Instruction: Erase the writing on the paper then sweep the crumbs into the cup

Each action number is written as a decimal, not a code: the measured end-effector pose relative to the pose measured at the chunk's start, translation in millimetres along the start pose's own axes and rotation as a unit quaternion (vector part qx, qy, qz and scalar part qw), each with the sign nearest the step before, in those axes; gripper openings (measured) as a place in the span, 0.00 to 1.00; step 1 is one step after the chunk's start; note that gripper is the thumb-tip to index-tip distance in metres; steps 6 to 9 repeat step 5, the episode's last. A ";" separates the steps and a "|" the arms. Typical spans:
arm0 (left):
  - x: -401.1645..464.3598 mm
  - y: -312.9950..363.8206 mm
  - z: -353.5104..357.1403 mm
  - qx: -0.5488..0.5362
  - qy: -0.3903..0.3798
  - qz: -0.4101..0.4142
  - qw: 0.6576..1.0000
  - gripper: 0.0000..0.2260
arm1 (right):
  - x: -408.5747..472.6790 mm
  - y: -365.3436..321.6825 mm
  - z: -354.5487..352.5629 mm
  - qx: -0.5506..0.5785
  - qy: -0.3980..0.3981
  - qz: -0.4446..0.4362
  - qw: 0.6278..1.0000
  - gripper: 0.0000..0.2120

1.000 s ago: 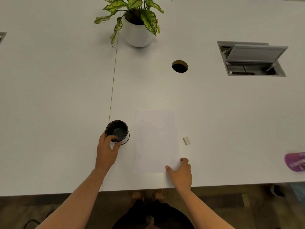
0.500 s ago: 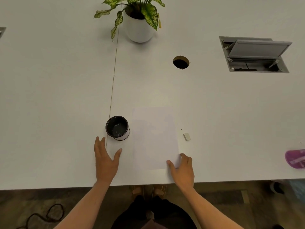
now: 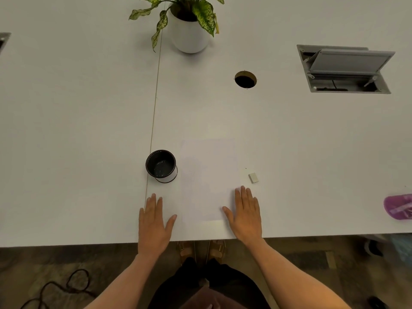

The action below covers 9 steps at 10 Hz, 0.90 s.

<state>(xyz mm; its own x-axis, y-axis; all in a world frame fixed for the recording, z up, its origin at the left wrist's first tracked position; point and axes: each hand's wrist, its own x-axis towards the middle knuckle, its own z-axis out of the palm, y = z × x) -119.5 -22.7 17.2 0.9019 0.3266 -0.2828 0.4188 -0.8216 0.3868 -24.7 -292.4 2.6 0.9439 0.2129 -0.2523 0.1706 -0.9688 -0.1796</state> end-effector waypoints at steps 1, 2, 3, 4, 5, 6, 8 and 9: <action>-0.7 3.8 -3.0 0.017 -0.004 0.007 1.000 0.37 | 0.2 -0.4 0.0 -0.010 -0.002 -0.009 1.000 0.37; -1.7 5.6 -8.3 0.020 -0.007 0.010 1.000 0.40 | 0.5 -2.2 -2.8 -0.002 -0.002 -0.013 1.000 0.37; -1.6 6.1 -14.5 0.023 0.012 0.012 1.000 0.42 | 1.5 -6.1 -9.4 0.011 0.022 -0.019 1.000 0.37; 2.7 9.8 -29.2 0.014 0.047 0.020 0.999 0.42 | 8.9 -16.9 -34.0 0.052 0.054 -0.027 0.997 0.37; 9.1 13.5 -46.4 0.025 0.097 0.041 0.994 0.43 | 19.5 -31.2 -67.5 0.091 0.114 -0.044 0.988 0.37; 9.1 13.5 -46.4 0.025 0.097 0.041 0.994 0.43 | 19.5 -31.2 -67.5 0.091 0.114 -0.044 0.988 0.37; 9.1 13.5 -46.4 0.025 0.097 0.041 0.994 0.43 | 19.5 -31.2 -67.5 0.091 0.114 -0.044 0.988 0.37; 9.1 13.5 -46.4 0.025 0.097 0.041 0.994 0.43 | 19.5 -31.2 -67.5 0.091 0.114 -0.044 0.988 0.37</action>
